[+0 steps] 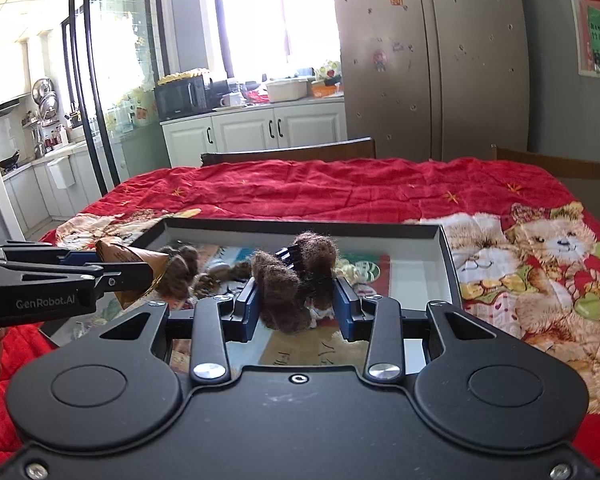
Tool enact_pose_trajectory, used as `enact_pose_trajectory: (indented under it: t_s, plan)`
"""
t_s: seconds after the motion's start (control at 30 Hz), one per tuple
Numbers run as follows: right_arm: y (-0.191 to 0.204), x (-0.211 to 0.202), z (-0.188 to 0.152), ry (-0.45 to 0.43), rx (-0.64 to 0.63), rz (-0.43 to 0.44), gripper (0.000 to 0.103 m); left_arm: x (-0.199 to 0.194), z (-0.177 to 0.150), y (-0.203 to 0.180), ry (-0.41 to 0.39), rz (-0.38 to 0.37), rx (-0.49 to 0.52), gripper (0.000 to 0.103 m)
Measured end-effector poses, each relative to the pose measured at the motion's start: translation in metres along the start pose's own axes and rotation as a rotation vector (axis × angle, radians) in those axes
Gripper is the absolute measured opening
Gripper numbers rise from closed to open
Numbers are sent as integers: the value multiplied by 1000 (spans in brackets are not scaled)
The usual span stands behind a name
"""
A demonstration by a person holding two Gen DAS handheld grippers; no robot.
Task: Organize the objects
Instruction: 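Carry tan packet in left tool into black box while right tool carries pompom clip there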
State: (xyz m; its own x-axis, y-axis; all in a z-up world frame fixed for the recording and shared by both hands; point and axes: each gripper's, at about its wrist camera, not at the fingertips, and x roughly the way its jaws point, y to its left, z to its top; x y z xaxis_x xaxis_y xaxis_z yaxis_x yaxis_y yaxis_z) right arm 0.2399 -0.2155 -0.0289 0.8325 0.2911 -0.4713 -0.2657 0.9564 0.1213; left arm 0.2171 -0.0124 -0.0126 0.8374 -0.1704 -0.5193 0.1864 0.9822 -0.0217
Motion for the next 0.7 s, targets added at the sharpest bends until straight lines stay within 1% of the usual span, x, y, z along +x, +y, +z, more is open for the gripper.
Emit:
enact_pose_trajectory:
  t_s: [0.27, 0.7]
  plan:
    - [-6, 14, -7, 27, 15, -2, 36, 13, -5, 4, 26, 10, -4, 32]
    - [-4, 29, -14, 51, 12, 4, 36, 24, -11, 4, 52, 17, 3, 32]
